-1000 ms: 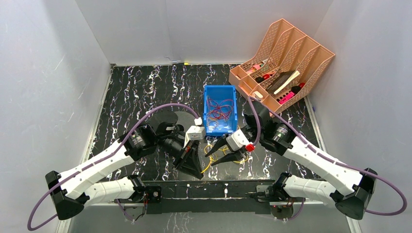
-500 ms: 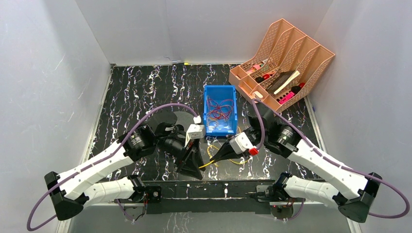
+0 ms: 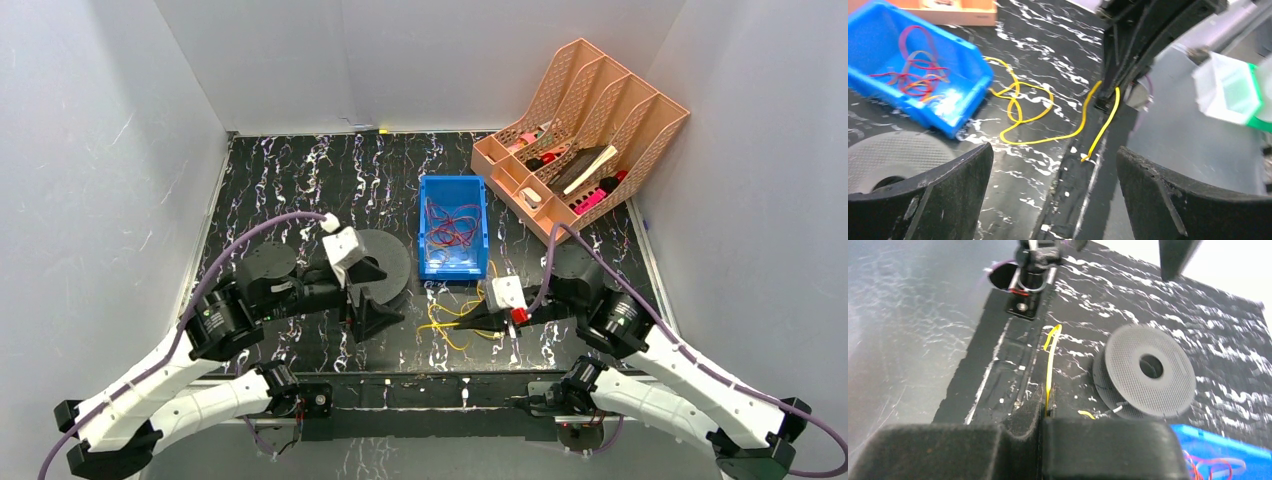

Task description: Wrap the cables

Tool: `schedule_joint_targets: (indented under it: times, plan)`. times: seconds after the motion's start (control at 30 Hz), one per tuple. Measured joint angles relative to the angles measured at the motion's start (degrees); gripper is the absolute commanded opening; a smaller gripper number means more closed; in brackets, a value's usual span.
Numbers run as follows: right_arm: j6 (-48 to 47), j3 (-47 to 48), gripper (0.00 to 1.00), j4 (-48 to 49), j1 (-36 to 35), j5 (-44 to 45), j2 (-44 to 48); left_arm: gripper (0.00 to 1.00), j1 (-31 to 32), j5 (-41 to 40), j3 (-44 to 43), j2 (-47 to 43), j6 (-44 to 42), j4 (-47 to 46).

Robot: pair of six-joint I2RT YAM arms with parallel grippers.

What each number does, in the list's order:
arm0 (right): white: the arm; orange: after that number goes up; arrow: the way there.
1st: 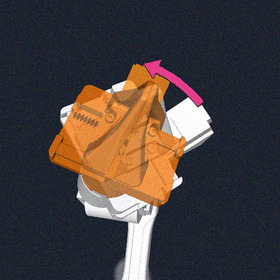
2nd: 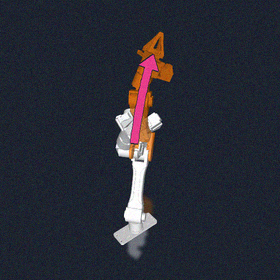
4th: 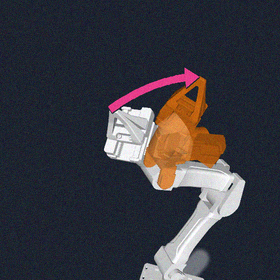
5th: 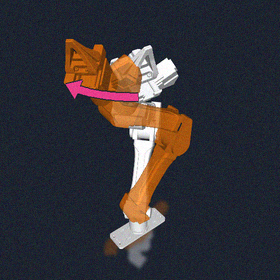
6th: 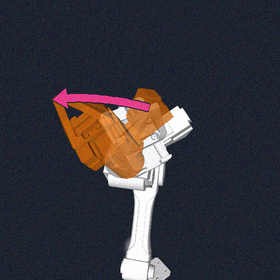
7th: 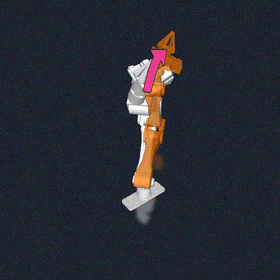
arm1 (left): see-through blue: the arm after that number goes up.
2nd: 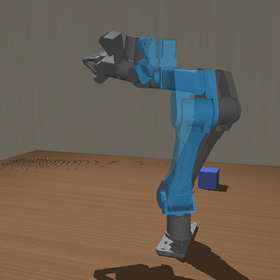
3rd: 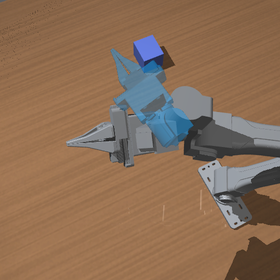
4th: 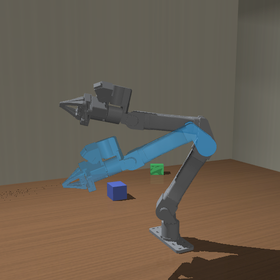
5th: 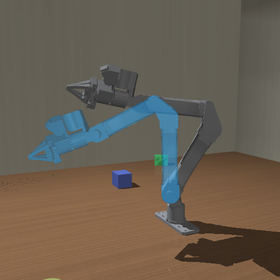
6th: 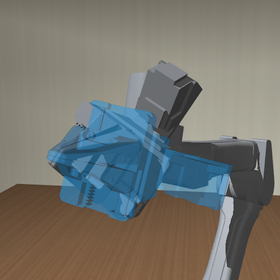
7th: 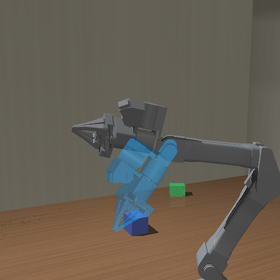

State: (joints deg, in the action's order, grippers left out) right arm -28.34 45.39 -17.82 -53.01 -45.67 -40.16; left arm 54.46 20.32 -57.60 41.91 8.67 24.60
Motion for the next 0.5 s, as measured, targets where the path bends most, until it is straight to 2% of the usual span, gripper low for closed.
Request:
schedule_joint_targets:
  times: [0.23,0.5]
  plan:
    - [14.88,-1.33,0.0,0.2,0.0,19.26,3.08,0.93,0.0,-13.22,0.04,-1.07,-0.28,0.96]
    - [30.91,-1.42,0.0,-3.37,0.0,39.85,2.49,0.94,0.0,-25.92,2.67,6.29,0.83,2.93]
